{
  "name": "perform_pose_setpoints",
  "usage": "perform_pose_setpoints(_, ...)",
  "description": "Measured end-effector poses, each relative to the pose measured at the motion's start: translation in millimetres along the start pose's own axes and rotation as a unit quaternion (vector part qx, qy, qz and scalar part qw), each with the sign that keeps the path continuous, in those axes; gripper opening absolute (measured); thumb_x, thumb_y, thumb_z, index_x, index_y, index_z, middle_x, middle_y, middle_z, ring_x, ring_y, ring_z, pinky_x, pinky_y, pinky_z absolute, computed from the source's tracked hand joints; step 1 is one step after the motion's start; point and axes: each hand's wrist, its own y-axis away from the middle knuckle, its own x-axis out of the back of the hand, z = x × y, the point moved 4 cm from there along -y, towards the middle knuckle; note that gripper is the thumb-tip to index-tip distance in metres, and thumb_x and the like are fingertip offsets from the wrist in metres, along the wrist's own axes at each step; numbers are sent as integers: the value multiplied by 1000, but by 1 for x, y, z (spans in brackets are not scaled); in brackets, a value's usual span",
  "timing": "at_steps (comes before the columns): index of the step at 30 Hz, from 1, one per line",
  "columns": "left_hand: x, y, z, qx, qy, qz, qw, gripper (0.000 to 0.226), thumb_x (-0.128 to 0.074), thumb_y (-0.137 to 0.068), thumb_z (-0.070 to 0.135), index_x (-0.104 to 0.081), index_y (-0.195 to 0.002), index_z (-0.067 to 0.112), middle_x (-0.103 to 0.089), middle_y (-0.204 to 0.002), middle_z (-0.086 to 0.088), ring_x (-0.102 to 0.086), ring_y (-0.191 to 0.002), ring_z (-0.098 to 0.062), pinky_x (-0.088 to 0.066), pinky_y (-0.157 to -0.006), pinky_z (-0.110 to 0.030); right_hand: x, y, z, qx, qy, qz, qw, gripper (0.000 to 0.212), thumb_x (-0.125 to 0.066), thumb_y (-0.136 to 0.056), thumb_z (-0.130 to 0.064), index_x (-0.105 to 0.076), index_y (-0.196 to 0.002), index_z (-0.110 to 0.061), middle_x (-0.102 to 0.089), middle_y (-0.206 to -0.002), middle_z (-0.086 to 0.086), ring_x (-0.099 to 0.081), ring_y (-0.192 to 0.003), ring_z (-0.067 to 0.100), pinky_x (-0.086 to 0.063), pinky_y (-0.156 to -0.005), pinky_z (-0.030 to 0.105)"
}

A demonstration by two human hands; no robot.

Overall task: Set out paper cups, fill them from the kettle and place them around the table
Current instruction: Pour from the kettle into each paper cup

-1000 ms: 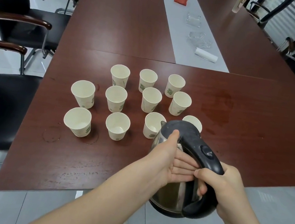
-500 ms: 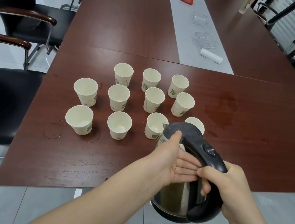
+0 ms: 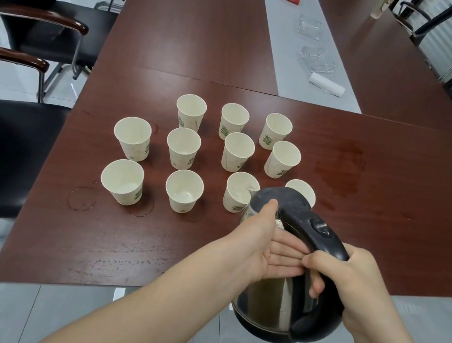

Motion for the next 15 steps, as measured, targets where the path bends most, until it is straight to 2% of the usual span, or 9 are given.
perform_pose_setpoints(10,-1,0,2,4,10,-7,1000,85,-25,-97,59,-63,-61,-9,-66,-56,-18,-65,-44,-23,-55,-46,-29,0,1,-5,-4,13,-3,1000,40,-58,-73,11,-46,-39,-7,-44,-37,15,-42,-38,22,-38,-53,31)
perform_pose_setpoints(15,-1,-2,2,7,14,-16,1000,92,-26,-97,59,-65,-46,-7,-66,-57,-18,-65,-45,-24,-55,-47,-30,1,1,-5,-9,10,-3,1000,40,-56,-74,12,-46,-40,-6,-44,-38,15,-42,-38,22,-39,-54,32)
